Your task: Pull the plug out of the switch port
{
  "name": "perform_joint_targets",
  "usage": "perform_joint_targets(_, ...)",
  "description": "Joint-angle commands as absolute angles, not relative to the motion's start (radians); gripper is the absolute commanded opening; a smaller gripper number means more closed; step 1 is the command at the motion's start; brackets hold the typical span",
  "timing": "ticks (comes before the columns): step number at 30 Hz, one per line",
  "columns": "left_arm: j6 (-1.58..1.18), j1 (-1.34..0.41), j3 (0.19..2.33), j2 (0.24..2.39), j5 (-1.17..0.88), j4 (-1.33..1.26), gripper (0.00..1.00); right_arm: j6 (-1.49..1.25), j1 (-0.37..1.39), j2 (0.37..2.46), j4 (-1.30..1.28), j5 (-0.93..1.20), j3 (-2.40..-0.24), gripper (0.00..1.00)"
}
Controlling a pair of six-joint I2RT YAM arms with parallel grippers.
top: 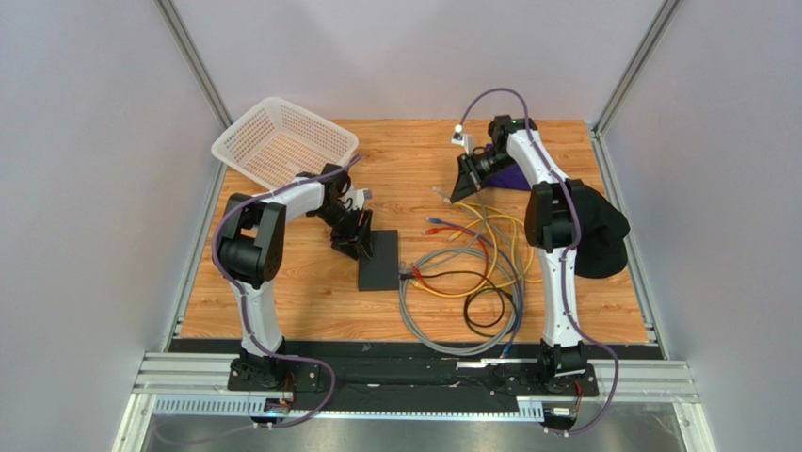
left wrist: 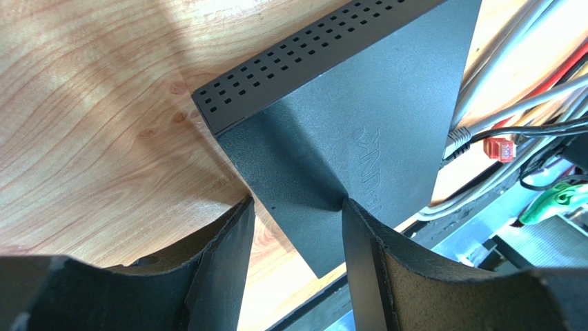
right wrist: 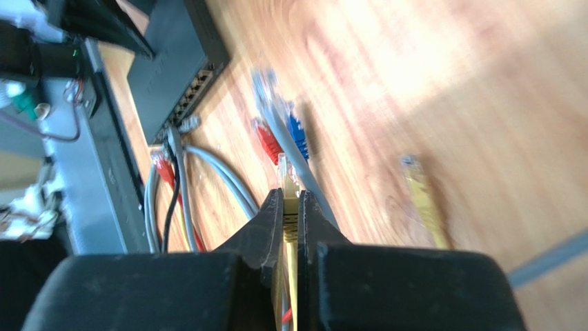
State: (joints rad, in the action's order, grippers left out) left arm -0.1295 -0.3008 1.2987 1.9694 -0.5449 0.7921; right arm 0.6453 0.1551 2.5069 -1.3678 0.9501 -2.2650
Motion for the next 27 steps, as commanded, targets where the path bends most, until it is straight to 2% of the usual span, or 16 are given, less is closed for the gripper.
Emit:
perform_joint_targets(1,-0.071,-0.321,1.287,1.954,-0.453,0.767,0.59,0.523,0.138,2.37,-1.353,0.852,-2.369,0.0)
perform_joint_targets(4,-0.057,-0.321,1.301,1.947,-0.436,0.772,0.59,0.431,0.138,2.327,-1.247,0.777,-2.33,0.25)
perform_joint_targets(5,-0.054,-0.322,1.308,1.944,-0.411,0.776,0.59,0.417,0.141,2.319,-1.235,0.769,-2.329,0.38)
perform_joint_targets(8,-0.031,-0.318,1.344,1.915,-0.396,0.782,0.61,0.403,0.152,2.265,-1.235,0.787,-2.307,0.45)
perform_joint_targets(12,-0.037,-0.314,1.364,1.829,-0.466,0.761,0.64,0.466,0.222,2.108,-1.224,0.828,-2.16,0.48)
perform_joint_targets(18,-0.15,-0.31,1.27,1.735,-0.532,0.738,0.68,0.515,0.391,1.882,-1.082,0.821,-1.735,0.49)
perform_joint_targets(23,-0.167,-0.302,1.229,1.712,-0.485,0.689,0.68,0.479,0.511,1.937,-1.03,0.811,-1.631,0.46)
perform_joint_targets(27,-0.146,-0.299,1.233,1.71,-0.463,0.683,0.68,0.425,0.544,2.039,-1.009,0.831,-1.684,0.31)
